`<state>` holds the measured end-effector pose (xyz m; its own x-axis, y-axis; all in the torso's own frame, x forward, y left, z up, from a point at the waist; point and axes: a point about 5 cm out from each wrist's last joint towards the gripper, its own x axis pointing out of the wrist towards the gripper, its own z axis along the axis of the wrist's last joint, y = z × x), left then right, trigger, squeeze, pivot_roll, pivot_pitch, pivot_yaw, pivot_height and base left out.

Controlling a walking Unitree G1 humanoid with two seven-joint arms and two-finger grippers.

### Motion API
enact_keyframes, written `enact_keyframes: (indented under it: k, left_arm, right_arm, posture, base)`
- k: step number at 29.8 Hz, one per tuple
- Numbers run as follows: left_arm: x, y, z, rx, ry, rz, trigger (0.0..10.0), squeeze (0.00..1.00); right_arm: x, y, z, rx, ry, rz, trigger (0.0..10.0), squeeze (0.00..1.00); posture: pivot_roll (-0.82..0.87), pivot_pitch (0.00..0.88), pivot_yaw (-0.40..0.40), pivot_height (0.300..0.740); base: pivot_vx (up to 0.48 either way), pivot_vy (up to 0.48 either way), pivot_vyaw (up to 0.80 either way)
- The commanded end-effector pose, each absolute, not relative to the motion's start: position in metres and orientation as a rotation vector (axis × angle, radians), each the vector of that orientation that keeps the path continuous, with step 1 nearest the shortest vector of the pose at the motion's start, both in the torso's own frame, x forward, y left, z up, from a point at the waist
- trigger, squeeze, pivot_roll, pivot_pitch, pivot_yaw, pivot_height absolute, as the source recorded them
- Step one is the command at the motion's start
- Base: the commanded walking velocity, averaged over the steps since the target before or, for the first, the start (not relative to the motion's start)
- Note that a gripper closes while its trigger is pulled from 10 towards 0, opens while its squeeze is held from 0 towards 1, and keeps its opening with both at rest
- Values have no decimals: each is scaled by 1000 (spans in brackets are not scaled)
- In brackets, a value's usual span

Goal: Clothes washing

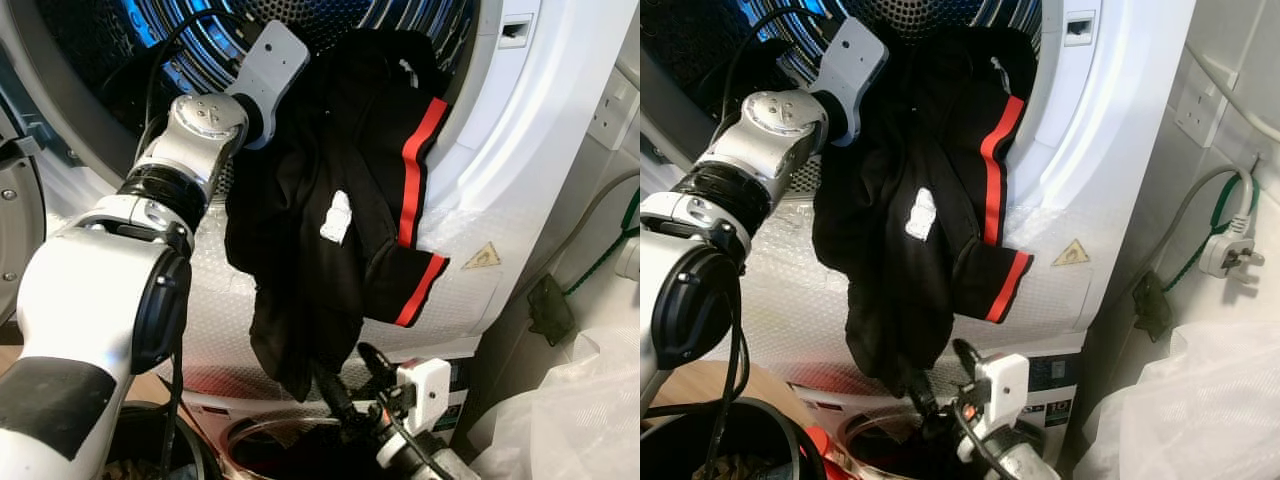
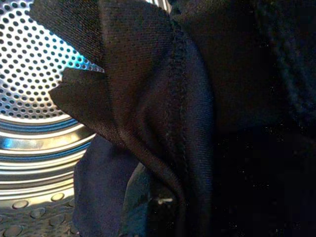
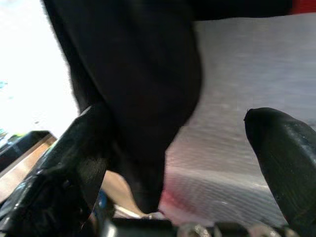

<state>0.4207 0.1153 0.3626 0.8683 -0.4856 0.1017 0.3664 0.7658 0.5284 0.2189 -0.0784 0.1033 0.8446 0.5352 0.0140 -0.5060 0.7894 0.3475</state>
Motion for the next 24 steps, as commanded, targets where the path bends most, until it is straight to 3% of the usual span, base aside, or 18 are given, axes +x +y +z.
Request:
enact_keyframes:
  k: [1, 21, 22, 23, 24]
  left_arm:
    - [423, 117, 343, 543, -165, -484, 10000, 63]
    - [423, 116, 345, 551, -169, -488, 10000, 47]
    - [423, 116, 345, 551, -168, -488, 10000, 47]
    - [423, 116, 345, 551, -168, -488, 10000, 47]
    - [423, 117, 345, 552, -167, -487, 10000, 43]
  right_arm:
    - [218, -71, 104, 379, 88, 570, 10000, 0]
    - [220, -53, 122, 438, 29, 648, 10000, 0]
    - [221, -52, 124, 444, 21, 648, 4353, 0]
    - [221, -52, 124, 444, 21, 648, 4353, 0]
    - [223, -52, 128, 446, 10, 652, 0, 0]
  posture:
    - [-348, 0, 139, 740]
    - [-344, 0, 142, 740]
    - [-344, 0, 141, 740]
    - [-344, 0, 141, 740]
    - [-342, 0, 138, 740]
  base:
    - [0, 0, 0]
    - [0, 0, 0]
    - [0, 0, 0]
    - [0, 0, 0]
    - [0, 0, 0]
